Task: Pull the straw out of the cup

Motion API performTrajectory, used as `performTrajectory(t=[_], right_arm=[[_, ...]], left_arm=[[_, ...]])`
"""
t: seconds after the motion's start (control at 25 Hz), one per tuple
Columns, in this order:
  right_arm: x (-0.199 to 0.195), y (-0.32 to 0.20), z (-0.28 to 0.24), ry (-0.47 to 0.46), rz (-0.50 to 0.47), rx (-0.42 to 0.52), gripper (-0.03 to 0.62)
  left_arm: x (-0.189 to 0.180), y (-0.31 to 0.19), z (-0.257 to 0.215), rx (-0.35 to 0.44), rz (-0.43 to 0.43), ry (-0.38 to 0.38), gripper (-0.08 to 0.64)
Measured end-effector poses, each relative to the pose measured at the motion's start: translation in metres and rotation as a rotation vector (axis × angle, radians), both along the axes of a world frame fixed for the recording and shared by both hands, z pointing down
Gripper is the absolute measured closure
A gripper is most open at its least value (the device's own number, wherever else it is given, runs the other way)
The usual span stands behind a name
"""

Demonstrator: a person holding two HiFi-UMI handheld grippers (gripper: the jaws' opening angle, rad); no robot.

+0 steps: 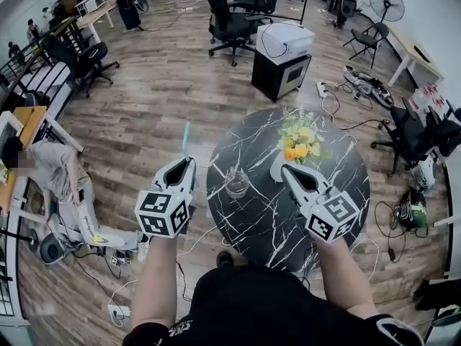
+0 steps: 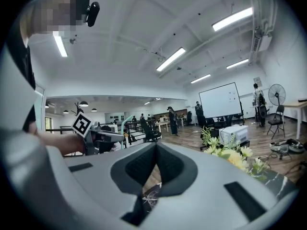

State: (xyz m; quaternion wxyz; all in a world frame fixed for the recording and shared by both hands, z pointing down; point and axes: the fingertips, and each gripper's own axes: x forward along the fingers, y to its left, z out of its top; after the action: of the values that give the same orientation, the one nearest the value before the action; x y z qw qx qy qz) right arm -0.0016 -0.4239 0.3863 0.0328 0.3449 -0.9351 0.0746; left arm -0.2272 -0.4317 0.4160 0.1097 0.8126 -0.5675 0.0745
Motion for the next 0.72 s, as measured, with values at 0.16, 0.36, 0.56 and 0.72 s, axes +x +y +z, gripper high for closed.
performTrajectory(t=[0.16, 0.36, 0.56, 0.72], right_arm=[[-0.001, 0.001, 0.000, 0.003, -0.006, 0.007, 0.589], [-0.001, 0.004, -0.001, 0.004, -0.011, 0.010, 0.589], [0.003, 0.006, -0.001, 0.001, -0.010, 0.010, 0.589], [0.010, 0.005, -0.001, -0.010, -0.006, 0.007, 0.589]], left_arm=[[0.009, -0.002, -0.001, 0.005, 0.018, -0.006, 0.532], [0.016, -0.004, -0.008, 0.017, 0.030, -0.004, 0.532], [0.019, -0.002, -0.007, 0.013, 0.029, -0.002, 0.532], [0.020, -0.001, -0.005, 0.010, 0.021, 0.000, 0.532]])
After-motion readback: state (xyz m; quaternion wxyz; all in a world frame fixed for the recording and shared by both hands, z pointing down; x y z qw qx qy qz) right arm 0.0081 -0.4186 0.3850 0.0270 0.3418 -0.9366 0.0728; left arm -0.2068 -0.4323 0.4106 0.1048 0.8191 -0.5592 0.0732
